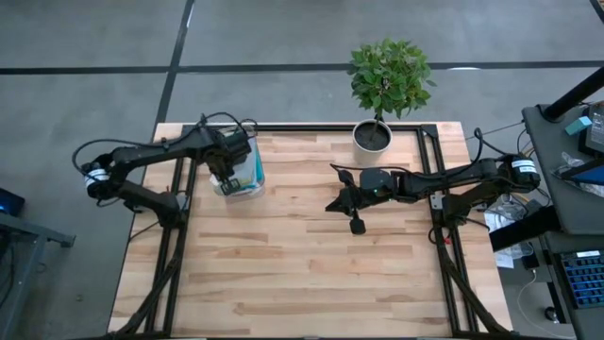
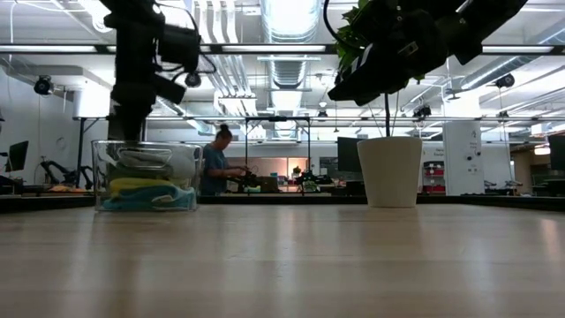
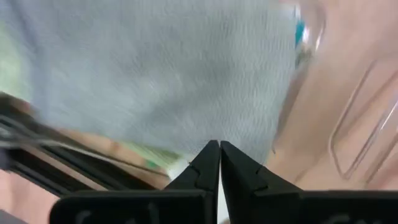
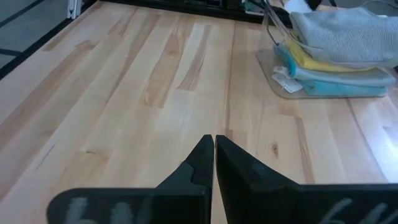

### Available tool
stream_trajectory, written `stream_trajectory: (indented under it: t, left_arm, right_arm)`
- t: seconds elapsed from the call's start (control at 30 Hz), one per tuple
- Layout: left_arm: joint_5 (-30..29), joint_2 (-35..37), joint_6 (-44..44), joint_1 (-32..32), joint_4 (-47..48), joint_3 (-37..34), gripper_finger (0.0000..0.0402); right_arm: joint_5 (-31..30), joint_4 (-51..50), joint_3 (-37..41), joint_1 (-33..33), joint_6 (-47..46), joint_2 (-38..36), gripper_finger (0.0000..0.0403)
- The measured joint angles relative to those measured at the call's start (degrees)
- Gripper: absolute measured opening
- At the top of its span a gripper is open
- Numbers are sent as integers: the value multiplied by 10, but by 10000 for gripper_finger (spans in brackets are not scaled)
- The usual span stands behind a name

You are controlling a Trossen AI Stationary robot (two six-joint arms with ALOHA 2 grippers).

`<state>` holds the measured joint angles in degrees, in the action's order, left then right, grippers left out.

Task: Fold microfiber towels
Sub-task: Stack the folded gray microfiber towel on top of the light green microfiber towel on the bin

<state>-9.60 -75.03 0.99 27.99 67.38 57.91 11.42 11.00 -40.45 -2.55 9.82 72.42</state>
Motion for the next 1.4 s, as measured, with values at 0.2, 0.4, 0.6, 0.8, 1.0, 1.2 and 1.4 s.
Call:
stream_trajectory:
  t: [0.2,0.4,0.6,0.8,1.0,1.2,1.4]
  left_arm:
    - [-98,3,-58,3,-80,23,0]
    - [-89,-15,-141,30,-269,-7,0]
    - [-113,-54,-135,52,-292,-14,0]
    - [-136,-75,-111,54,-287,-42,0]
    - [-141,-63,-88,41,-275,-36,0]
    - [-145,-9,-88,26,-273,-16,0]
    - [-38,64,-84,20,-209,-31,0]
  right_arm:
    - [0,4,3,0,10,0,9]
    - [0,5,4,0,18,0,9]
    - [0,4,5,0,18,0,9]
    - [0,5,10,-1,18,0,9]
    - [0,5,14,-10,18,0,9]
    - [0,5,14,-15,18,0,9]
    - [0,20,25,-16,19,0,9]
